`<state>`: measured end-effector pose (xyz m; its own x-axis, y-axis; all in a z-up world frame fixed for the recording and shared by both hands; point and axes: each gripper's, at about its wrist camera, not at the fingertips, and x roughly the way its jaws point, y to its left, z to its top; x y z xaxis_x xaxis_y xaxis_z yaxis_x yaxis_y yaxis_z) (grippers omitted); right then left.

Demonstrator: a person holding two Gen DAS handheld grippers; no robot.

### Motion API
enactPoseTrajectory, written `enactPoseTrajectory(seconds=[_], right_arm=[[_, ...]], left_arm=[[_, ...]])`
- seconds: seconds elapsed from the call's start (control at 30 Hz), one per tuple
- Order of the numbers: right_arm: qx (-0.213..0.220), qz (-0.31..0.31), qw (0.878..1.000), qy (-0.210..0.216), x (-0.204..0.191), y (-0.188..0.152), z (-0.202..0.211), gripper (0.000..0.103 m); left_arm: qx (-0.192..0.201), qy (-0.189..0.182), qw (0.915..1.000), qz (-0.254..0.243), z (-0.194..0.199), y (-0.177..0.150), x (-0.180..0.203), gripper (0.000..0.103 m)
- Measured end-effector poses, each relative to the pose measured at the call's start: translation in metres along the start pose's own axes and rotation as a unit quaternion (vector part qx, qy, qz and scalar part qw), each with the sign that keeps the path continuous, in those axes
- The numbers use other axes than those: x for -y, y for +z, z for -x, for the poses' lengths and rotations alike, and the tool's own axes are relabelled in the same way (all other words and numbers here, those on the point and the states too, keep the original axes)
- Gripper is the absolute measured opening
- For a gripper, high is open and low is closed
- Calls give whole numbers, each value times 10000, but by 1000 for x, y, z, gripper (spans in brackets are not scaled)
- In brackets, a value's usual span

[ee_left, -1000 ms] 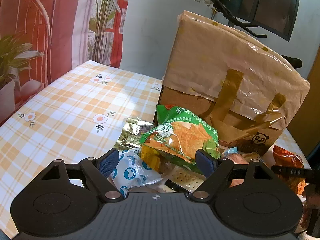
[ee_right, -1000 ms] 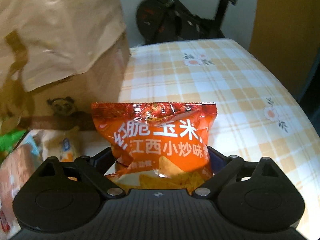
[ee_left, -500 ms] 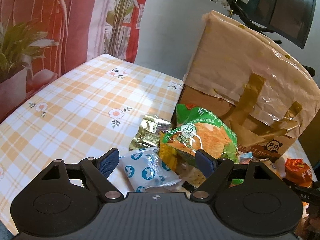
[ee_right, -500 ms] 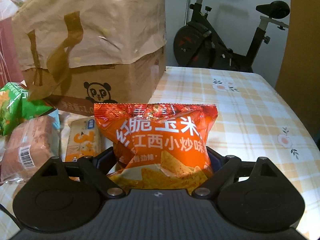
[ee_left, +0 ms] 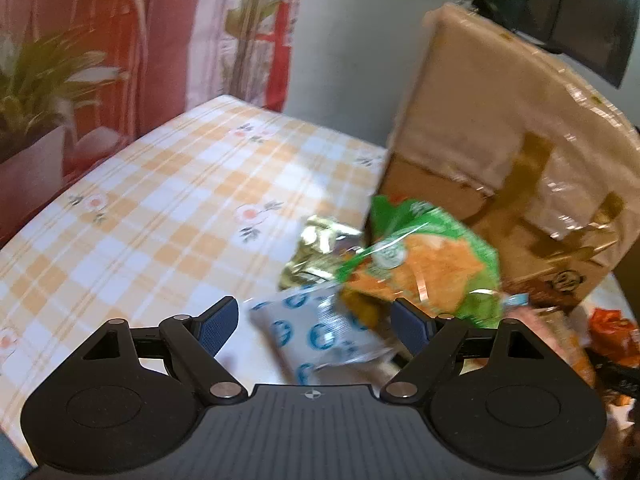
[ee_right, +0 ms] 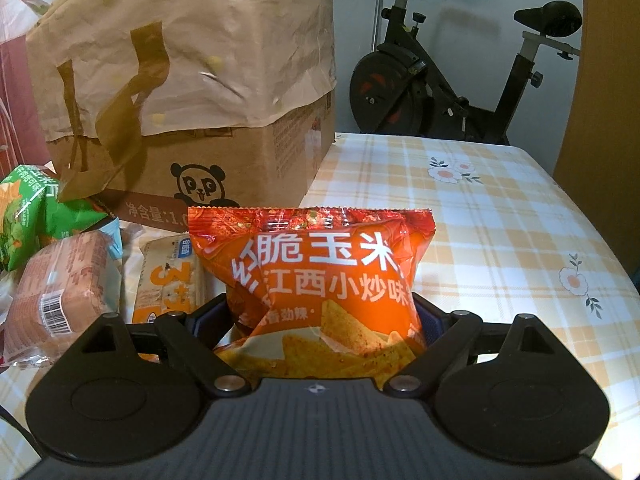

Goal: Organize snacks
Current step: 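Grasp the white-blue packet with the left gripper while the right gripper holds the orange bag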

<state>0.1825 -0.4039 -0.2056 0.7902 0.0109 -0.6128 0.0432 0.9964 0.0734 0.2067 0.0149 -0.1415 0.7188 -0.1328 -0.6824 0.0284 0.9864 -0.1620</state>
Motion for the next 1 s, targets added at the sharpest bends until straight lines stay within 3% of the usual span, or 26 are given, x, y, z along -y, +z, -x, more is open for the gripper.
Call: enactPoseTrajectory(seconds=[0.27, 0.5, 0.6, 0.73, 0.9, 1.0], right_arm=[[14, -15, 10000, 8, 0, 0, 1, 92], [-7, -18, 10000, 3, 0, 0, 0, 92], [-5, -16, 10000, 2, 0, 0, 1, 92], [-1, -27, 10000, 9, 0, 0, 0, 92], [-13, -34, 10000, 7, 0, 0, 0, 92], [-20, -37, 10000, 12, -1, 0, -1, 92]], left_arm=[[6, 218, 9997, 107, 0, -1, -6, 80], [-94, 243, 9997, 20, -25, -2, 1, 81], [-147, 269, 9993, 210, -29, -4, -5, 79], [-105, 214, 9992, 318, -19, -5, -13, 53], [-133, 334, 9977, 568, -13, -5, -23, 53], [-145, 390, 9976, 557, -17, -4, -24, 60]])
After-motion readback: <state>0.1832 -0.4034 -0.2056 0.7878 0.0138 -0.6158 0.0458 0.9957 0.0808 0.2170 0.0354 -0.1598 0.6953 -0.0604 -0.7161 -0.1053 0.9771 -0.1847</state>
